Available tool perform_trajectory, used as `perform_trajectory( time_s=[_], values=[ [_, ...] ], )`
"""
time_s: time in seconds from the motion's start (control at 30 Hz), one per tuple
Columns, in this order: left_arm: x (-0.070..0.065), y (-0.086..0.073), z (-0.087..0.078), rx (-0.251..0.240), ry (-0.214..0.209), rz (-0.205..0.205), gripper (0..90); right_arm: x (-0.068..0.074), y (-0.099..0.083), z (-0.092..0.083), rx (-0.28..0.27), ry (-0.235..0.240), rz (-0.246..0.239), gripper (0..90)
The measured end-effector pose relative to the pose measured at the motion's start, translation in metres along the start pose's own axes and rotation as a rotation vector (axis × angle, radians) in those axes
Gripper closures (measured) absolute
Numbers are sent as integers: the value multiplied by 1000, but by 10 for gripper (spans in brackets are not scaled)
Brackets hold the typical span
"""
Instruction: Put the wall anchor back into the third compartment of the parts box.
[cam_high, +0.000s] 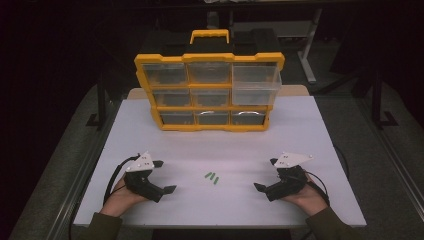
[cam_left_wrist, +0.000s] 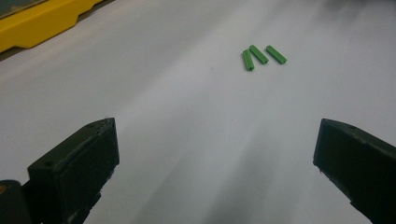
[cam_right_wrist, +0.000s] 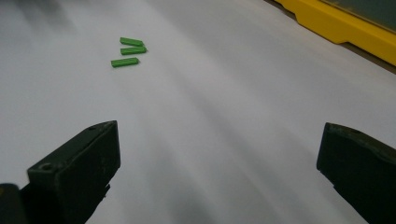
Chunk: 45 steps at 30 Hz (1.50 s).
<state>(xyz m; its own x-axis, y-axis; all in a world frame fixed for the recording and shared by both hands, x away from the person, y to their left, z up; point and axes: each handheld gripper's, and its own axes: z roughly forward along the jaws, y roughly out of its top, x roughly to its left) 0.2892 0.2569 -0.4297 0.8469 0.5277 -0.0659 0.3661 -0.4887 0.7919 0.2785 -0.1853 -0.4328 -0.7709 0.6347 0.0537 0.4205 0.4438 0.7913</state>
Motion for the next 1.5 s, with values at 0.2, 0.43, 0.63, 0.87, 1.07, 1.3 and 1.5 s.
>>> perform_trajectory(
  time_s=[0.2, 0.43, 0.63, 0.87, 1.07, 1.3, 1.5],
  values=[
    [0, 2, 3, 17, -2, 7, 5, 0, 0, 0, -2, 7, -6, 0],
    [-2, 11, 9, 34, -13, 18, 5, 0, 0, 0, -5, 11, 1, 0],
    [-4, 19, 20, 49, -27, 33, 5, -2, 0, 0, -10, 17, 2, 0],
    [-5, 23, 23, 47, -35, 25, 5, -2, 0, -1, -19, 16, -4, 0],
    [-8, 31, 27, 46, -50, 34, 5, 0, 1, -1, -20, 19, 3, 0],
    [-8, 39, 33, 40, -56, 36, 5, -1, 1, -1, -21, 20, 4, 0],
    [-9, 46, 39, 38, -66, 41, 5, -1, 1, -1, -23, 21, 5, 0]
  ],
)
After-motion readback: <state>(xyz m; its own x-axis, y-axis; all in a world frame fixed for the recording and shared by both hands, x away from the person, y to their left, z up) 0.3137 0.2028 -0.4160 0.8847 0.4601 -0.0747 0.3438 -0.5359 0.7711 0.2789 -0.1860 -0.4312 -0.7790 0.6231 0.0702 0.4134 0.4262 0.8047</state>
